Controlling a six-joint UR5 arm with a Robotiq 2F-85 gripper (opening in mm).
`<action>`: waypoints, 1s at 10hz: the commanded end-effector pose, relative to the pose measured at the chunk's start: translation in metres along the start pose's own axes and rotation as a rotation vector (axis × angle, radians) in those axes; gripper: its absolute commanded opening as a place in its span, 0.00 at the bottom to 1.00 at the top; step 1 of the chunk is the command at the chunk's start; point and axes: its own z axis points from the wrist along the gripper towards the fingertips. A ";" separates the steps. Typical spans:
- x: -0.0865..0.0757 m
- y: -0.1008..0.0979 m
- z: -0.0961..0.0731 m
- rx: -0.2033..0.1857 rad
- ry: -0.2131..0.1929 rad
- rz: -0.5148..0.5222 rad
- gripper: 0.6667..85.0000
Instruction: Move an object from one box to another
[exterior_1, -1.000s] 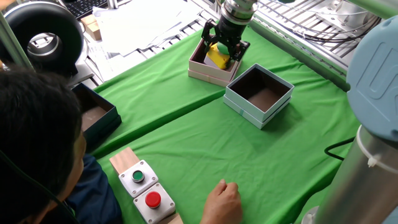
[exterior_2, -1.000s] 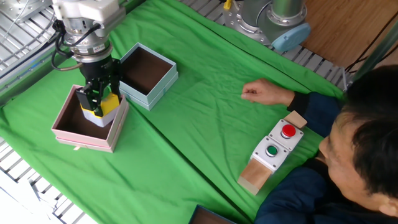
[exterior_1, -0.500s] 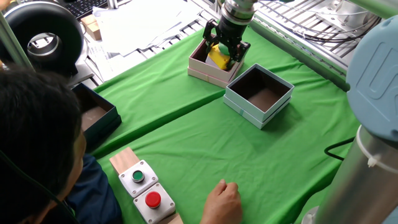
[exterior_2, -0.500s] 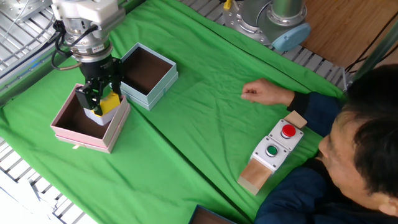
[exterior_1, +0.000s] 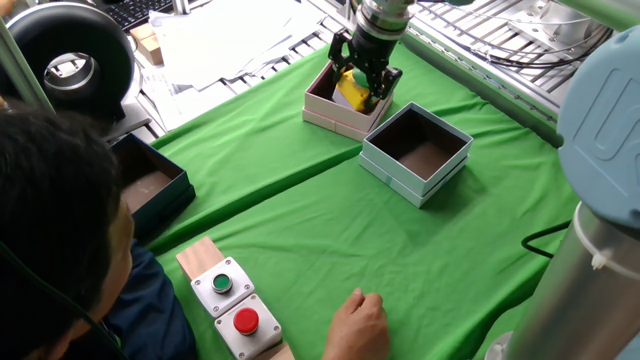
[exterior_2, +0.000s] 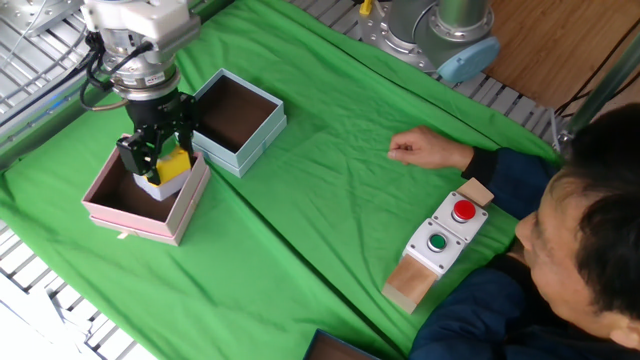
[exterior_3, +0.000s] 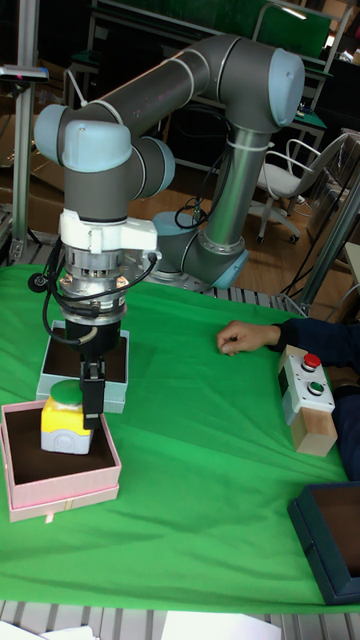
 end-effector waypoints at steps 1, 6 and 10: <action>0.005 -0.025 -0.006 0.004 -0.018 -0.037 0.00; 0.017 -0.037 0.007 -0.004 -0.013 -0.133 0.48; 0.004 -0.039 0.004 -0.039 -0.036 -0.220 0.85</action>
